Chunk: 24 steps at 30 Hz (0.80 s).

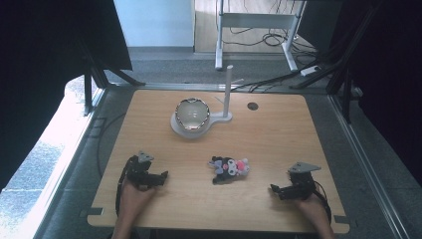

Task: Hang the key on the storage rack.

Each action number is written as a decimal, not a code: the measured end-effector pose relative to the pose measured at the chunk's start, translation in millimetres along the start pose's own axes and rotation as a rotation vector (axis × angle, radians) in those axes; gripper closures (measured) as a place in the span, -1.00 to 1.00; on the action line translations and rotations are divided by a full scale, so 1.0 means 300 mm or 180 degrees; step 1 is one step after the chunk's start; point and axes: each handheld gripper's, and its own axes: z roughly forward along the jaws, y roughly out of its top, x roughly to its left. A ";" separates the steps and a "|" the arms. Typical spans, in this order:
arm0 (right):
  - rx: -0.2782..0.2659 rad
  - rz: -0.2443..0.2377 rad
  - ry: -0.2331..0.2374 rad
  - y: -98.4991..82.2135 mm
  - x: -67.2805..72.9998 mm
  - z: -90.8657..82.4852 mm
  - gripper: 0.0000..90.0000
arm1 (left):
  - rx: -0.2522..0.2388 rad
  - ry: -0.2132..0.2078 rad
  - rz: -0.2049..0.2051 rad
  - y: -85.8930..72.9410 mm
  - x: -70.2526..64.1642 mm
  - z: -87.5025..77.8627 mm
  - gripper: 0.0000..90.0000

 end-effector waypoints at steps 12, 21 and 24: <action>-0.0001 -0.0003 0.0000 0.000 0.000 0.000 -1.00 | 0.0003 -0.0002 0.0001 0.000 0.000 0.000 -1.00; 0.0010 -0.0001 0.0004 0.001 0.001 0.001 -1.00 | 0.0001 -0.0001 -0.0001 0.000 0.000 0.000 -1.00; 0.0022 -0.0006 0.0007 0.002 0.001 0.001 -1.00 | 0.0000 -0.0001 -0.0001 0.000 0.000 0.000 -1.00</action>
